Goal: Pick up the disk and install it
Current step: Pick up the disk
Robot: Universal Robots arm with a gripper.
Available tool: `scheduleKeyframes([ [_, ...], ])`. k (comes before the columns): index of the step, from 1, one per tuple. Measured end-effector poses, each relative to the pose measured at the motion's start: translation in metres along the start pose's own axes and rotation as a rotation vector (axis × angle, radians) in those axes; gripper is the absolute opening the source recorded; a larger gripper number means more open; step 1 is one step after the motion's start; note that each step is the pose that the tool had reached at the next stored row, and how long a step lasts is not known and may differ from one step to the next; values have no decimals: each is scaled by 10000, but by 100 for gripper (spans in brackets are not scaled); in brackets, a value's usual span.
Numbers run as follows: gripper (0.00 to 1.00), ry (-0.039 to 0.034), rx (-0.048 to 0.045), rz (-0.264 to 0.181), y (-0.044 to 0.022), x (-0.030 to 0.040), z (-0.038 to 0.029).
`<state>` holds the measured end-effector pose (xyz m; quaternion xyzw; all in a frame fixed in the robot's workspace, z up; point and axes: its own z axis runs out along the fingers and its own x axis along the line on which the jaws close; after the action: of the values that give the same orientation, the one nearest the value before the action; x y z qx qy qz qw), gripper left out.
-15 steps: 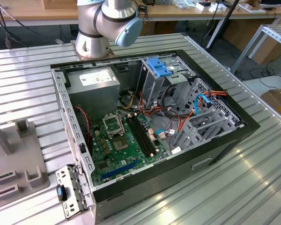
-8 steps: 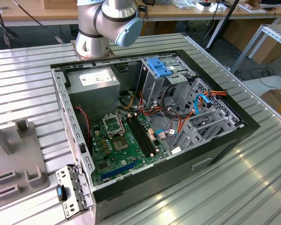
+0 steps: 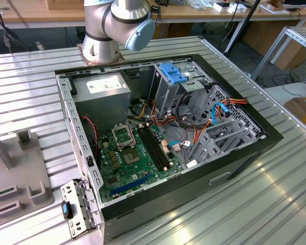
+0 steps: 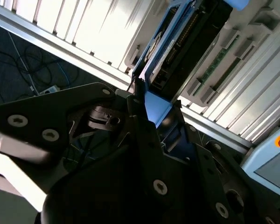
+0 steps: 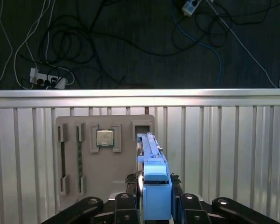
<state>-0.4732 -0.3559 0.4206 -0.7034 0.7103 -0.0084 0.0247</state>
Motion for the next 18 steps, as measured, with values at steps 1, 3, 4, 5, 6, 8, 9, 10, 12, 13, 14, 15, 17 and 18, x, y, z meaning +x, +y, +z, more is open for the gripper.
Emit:
scheduleKeyframes([
  [1, 37, 0, 2, 0, -1, 0, -12],
  [3, 37, 0, 2, 0, -2, -1, -39],
  [4, 37, 0, 3, 0, -3, -1, -56],
  [5, 37, 1, 3, 0, -5, -2, -88],
  [6, 37, 0, 5, 0, -6, -3, -113],
  [8, 37, 1, 6, 0, -9, -4, -188],
  [9, 37, 0, 10, -1, -11, -5, -221],
  [10, 37, 0, 14, 0, -12, -6, -267],
  [12, 37, -1, 32, -1, -19, -9, -419],
  [13, 37, -1, 36, -1, -21, -10, -452],
  [14, 37, -1, 44, -1, -24, -12, -515],
  [15, 37, 0, 49, -1, -27, -13, -563],
  [17, 37, 0, 66, -1, -32, -16, -687],
  [18, 37, 0, 72, -2, -34, -17, -717],
])
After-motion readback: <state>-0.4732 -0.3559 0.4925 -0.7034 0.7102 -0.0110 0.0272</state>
